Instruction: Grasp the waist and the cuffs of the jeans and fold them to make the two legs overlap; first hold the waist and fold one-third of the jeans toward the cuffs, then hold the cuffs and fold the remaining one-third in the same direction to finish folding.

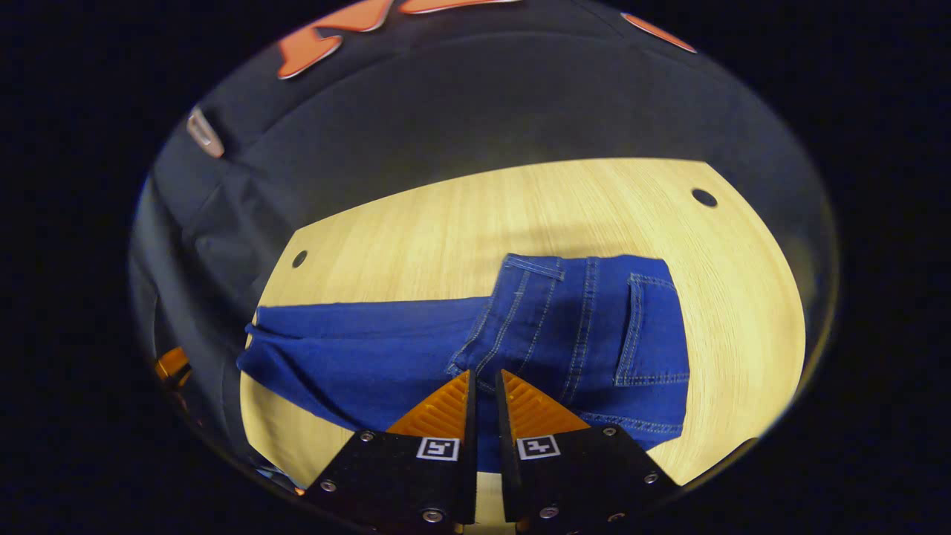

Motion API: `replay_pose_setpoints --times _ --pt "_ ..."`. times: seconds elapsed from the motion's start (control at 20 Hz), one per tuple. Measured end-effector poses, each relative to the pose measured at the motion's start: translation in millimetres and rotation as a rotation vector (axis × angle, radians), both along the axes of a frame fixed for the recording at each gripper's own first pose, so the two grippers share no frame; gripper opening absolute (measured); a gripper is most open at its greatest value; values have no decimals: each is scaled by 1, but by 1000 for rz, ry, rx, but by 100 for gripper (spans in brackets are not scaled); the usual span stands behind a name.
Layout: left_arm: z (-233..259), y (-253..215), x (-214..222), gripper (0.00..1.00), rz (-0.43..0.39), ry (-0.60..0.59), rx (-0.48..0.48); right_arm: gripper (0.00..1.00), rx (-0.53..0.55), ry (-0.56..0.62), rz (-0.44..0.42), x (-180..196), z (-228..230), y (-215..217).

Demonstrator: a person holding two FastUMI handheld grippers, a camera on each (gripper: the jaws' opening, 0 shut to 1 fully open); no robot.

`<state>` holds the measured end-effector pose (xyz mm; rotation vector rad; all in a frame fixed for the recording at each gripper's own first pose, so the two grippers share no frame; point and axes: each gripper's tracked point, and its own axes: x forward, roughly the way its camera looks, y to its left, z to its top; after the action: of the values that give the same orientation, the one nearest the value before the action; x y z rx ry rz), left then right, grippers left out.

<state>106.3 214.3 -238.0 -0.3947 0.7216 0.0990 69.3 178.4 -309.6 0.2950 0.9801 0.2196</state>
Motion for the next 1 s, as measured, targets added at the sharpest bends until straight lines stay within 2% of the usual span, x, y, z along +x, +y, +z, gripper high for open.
replay_pose_setpoints --times 0.15,0.25,0.3,0.35,0.45,0.55,0.65,0.75,0.8,0.9,1.0 --pt "1 2 -2 98 4 0 0 15 26 -53 16 6 7 2" --pt "1 3 -3 98 14 -1 -1 14 -33 -101 -22 11 12 -22" --pt "1 3 -4 98 18 2 -1 1 -14 -103 -20 31 -21 -22" --pt "1 2 -4 98 18 2 -8 1 43 -83 27 29 -19 -25" --pt "0 4 -4 98 18 5 -10 1 -21 -114 -19 50 -32 -45" --pt "0 4 -5 98 16 7 -3 1 -67 -33 -34 33 -40 -42" --pt "-1 4 -7 98 9 13 3 1 -111 -9 -43 25 -51 -46" --pt "-1 3 -5 98 9 14 2 1 -55 -16 -10 21 -43 -28" --pt "-1 3 -6 98 8 16 -3 1 -28 -28 52 16 -36 -21" --pt "-1 3 -7 98 6 17 -5 1 -45 -76 48 17 -31 -25" --pt "-1 2 -7 98 2 15 -4 1 0 -82 31 17 -25 -21"
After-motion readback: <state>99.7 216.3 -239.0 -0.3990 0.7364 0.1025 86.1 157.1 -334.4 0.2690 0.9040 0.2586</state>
